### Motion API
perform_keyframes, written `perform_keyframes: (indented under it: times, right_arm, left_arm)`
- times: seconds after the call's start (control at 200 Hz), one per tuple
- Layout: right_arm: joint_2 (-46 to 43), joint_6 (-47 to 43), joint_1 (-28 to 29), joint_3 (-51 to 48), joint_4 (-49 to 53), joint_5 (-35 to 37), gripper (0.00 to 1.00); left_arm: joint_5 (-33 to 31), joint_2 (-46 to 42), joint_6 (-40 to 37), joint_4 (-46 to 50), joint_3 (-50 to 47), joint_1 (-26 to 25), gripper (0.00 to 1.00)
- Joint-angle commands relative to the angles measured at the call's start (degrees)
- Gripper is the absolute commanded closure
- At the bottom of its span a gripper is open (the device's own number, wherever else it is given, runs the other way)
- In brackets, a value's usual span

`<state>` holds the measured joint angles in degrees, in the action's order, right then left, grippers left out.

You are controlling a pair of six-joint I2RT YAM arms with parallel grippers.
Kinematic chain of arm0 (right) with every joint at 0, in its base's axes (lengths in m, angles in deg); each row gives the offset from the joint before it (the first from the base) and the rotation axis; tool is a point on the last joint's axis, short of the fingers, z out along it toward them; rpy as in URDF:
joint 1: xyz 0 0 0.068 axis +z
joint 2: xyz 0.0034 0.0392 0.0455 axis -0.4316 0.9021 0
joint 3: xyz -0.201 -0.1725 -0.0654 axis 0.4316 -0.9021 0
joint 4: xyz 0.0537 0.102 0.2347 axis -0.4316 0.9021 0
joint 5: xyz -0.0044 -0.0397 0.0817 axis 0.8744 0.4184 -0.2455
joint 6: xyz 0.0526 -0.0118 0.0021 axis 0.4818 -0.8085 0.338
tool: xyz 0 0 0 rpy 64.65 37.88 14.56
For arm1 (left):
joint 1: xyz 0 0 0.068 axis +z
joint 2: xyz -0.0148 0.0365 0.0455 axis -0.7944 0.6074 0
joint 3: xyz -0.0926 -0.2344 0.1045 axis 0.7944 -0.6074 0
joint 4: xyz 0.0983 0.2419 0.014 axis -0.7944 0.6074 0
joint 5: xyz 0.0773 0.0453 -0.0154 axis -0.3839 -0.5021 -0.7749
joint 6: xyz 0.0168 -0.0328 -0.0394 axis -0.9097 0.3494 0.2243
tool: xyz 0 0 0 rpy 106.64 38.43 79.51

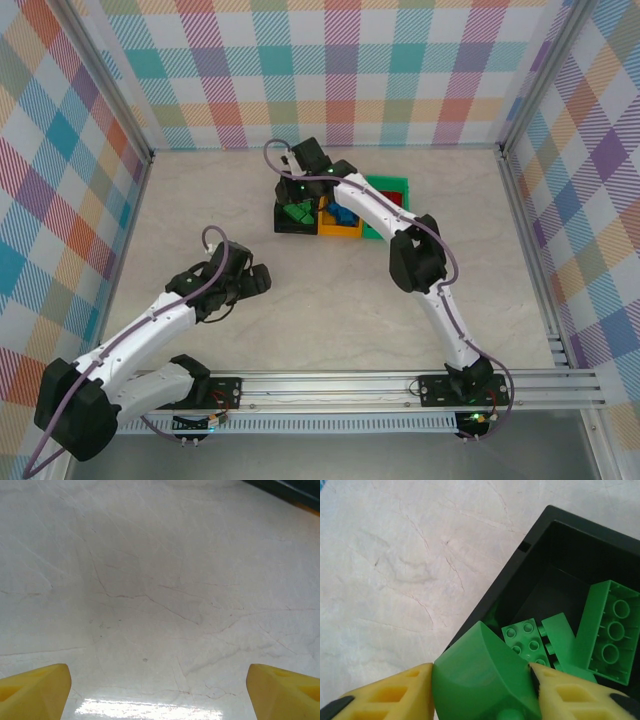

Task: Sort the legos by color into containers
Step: Place the lego in the container, then reset both arms

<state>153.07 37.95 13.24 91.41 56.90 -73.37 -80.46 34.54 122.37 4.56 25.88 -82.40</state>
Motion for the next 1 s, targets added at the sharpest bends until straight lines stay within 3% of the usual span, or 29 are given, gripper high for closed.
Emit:
perform_keyframes:
  times: [0.0, 0.155, 0.345, 0.49, 0.73, 0.79, 0.995]
  right_arm:
    - [-0.83, -0.65, 0.22, 2.31, 3.03, -1.13, 0.39]
    - [-6.98, -0.55, 0.39, -5.41, -0.12, -1.85, 0.25]
    - [-21.29, -1.78, 0.57, -22.87, -7.15, -1.0, 0.2]
    - [-36.55, -3.14, 0.66, -43.19, -15.78, 4.12, 0.18]
    - [-60.25, -6.1, 0.49, -68.58, -20.94, 16.58, 0.15]
    - [-66.24, -6.93, 0.14, -74.08, -22.26, 20.43, 0.13]
    - [-82.6, -7.9, -5.9, -90.24, -28.73, 26.96, 0.01]
  left_arm:
    - [-2.33, 0.91, -1.12, 2.49, 0.05, 0.36, 0.1]
    - [-2.54, 3.22, -1.83, 1.02, 0.82, 0.36, 0.1]
    - [-5.86, 4.63, -1.89, -2.47, 1.18, 1.8, 0.11]
    - [-7.48, 4.02, -1.85, -6.31, 1.18, 5.07, 0.11]
    - [-12.16, 3.65, -3.94, -12.05, 2.15, 11.77, 0.11]
    - [-13.82, 3.96, -4.09, -12.84, 2.68, 13.48, 0.03]
    - [-14.26, 5.77, -5.98, -19.64, 1.86, 19.5, 0.0]
